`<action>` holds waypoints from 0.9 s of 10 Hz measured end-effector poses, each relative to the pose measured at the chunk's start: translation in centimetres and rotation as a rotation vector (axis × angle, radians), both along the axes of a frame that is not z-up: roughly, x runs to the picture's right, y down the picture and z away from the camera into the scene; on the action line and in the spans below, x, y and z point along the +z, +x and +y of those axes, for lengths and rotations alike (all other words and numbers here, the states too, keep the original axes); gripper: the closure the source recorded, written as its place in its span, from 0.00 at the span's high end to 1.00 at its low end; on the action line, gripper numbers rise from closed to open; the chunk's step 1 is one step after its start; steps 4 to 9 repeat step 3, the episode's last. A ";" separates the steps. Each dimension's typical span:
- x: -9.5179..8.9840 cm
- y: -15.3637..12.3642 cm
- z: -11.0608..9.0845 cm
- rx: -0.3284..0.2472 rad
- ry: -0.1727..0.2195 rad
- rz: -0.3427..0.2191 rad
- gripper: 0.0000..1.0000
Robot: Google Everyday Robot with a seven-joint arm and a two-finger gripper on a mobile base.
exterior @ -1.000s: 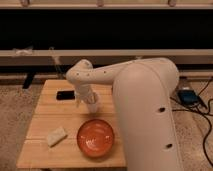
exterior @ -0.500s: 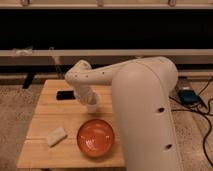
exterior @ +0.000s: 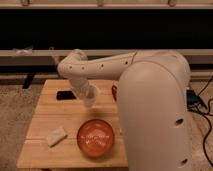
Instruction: Pick up the ceramic cup
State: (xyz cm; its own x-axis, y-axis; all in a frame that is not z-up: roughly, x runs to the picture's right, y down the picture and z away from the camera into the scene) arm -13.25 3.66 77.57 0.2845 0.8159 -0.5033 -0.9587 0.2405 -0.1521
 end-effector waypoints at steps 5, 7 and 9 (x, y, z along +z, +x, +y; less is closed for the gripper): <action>-1.1 -0.7 -0.5 -0.041 -0.005 -0.018 0.00; -1.1 -0.7 -0.5 -0.041 -0.005 -0.018 0.00; -1.1 -0.7 -0.5 -0.041 -0.005 -0.018 0.00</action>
